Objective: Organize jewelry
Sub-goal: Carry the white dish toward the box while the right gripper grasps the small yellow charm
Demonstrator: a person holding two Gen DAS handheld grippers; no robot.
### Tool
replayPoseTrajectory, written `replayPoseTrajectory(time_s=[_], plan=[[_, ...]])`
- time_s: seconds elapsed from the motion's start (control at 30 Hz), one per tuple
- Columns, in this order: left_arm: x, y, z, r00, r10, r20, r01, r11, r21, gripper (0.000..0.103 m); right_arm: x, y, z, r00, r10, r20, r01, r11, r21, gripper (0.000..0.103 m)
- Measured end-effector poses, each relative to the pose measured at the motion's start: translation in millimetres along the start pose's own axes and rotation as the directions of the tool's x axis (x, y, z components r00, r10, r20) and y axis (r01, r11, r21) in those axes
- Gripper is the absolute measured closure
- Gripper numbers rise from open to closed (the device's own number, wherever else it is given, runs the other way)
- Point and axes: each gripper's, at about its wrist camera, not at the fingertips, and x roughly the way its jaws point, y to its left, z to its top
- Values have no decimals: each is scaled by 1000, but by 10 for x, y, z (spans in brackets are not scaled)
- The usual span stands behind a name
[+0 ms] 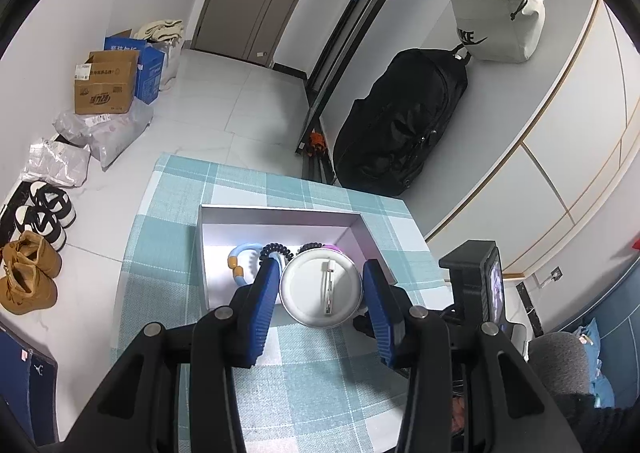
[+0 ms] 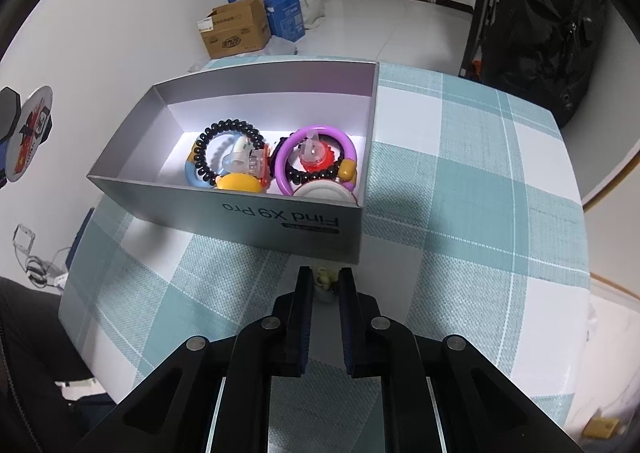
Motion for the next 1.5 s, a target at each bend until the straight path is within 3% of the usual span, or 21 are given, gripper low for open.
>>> replayPoseTrajectory(time_s=[0.37, 0.7, 1.1, 1.5], plan=[[76, 13, -62, 999, 44, -16, -44, 999, 1, 65, -87, -94, -75, 999, 51, 0, -51, 998, 27, 92], [106, 3, -176, 996, 85, -41, -86, 996, -8, 65, -413, -46, -150, 988, 105, 112, -107, 994, 13, 92], [212, -82, -85, 996, 80, -50, -81, 997, -12, 65, -730, -69, 39, 954, 191, 233, -197, 980, -1, 92], [386, -2, 52, 990, 112, -85, -116, 992, -41, 65, -734, -21, 363, 935, 246, 255, -254, 967, -1, 92]])
